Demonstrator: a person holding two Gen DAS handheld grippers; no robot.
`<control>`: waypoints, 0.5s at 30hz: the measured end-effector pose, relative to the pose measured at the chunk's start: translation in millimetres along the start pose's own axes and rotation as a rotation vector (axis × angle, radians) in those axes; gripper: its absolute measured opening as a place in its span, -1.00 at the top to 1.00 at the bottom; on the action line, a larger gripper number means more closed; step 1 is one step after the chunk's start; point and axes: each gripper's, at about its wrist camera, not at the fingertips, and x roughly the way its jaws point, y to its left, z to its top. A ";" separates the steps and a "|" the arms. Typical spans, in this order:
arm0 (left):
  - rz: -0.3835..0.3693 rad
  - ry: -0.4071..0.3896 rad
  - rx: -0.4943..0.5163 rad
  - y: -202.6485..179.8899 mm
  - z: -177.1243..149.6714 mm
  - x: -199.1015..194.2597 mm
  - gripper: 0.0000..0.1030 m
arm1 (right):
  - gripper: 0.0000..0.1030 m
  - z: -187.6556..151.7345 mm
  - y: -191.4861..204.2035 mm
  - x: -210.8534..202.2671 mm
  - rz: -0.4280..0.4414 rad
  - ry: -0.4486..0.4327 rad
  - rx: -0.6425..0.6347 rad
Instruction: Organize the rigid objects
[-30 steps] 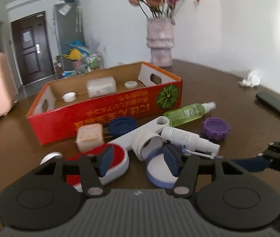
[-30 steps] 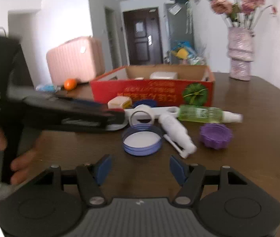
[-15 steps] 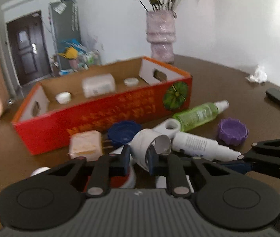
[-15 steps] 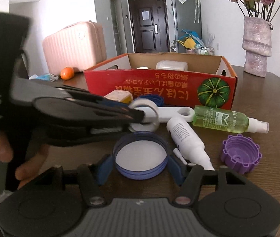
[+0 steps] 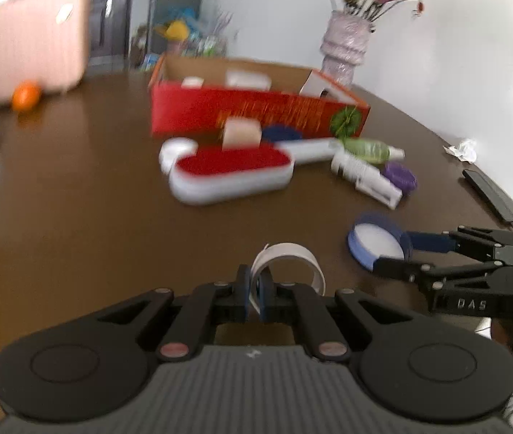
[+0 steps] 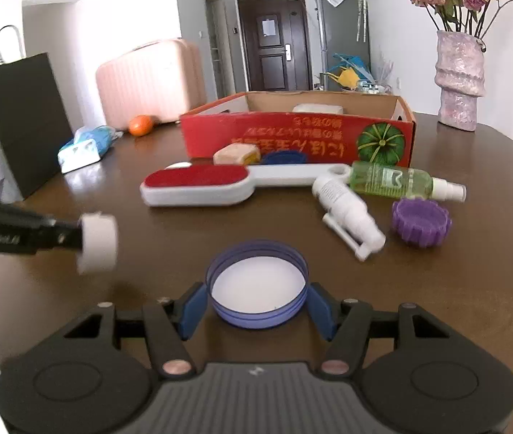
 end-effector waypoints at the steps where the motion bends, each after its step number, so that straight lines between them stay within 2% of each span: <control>1: 0.009 0.010 -0.026 4.8 -4.1 -3.3 0.89 | -0.18 -3.2 3.8 -3.8 0.009 0.001 -0.006; 3: 0.024 0.016 -0.074 15.3 -5.9 -5.4 0.82 | -0.18 -7.5 11.2 -8.4 0.044 -0.003 -0.019; 5: 0.045 0.015 -0.123 24.7 -3.5 -4.6 0.59 | -0.18 -9.8 21.6 -10.9 0.064 -0.014 -0.042; 7: 0.033 -0.023 -0.137 26.5 -4.3 -10.4 -0.22 | -0.18 -10.1 31.9 -12.4 0.041 -0.020 -0.065; 9: 0.005 -0.075 -0.105 23.5 -8.4 -20.6 -0.56 | -0.18 -10.6 39.1 -16.0 0.024 -0.038 -0.080; 11: -0.023 -0.100 -0.044 17.4 -14.1 -27.7 -0.60 | -0.17 -11.3 41.4 -20.1 0.023 -0.052 -0.077; 15: -0.034 -0.088 -0.044 9.5 -18.5 -17.3 -0.63 | -0.17 -10.8 44.1 -21.1 -0.004 -0.056 -0.079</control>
